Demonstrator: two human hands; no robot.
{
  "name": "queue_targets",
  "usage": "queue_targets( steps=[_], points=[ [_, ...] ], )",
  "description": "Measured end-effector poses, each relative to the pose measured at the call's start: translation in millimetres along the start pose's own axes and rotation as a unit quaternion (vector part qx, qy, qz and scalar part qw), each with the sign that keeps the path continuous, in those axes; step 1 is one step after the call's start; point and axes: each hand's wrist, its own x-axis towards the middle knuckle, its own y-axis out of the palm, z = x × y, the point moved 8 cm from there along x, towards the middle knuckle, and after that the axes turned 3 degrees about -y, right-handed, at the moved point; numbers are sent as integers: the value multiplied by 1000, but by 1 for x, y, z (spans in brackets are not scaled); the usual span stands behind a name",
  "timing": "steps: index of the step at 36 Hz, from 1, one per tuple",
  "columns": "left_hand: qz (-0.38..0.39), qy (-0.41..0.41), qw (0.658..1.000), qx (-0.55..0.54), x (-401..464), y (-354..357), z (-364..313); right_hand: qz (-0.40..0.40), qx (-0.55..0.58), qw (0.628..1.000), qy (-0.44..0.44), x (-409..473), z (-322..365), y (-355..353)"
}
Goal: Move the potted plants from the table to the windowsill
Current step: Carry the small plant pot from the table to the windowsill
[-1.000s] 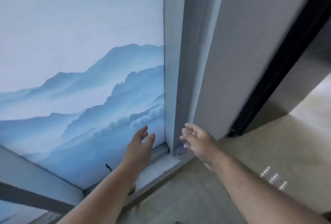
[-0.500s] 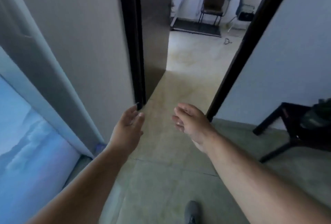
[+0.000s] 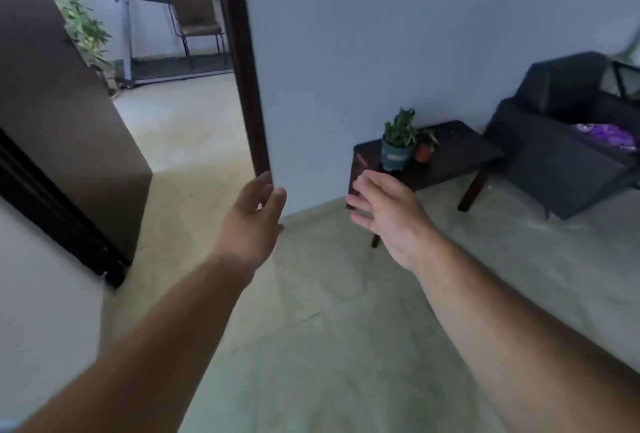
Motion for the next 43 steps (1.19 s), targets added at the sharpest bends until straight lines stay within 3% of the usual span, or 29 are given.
queue_targets(
  steps=[8,19,29,43],
  points=[
    [72,6,997,9,-2,207,-21,-68,7,998,-12,25,25,-199],
    [150,2,987,63,7,389,-28,-143,28,989,-5,57,27,-369],
    [203,9,977,68,67,521,-29,-194,13,981,-9,120,38,-466],
    [240,-29,970,40,190,651,-34,-214,-39,976,-6,258,79,-544]
  ],
)
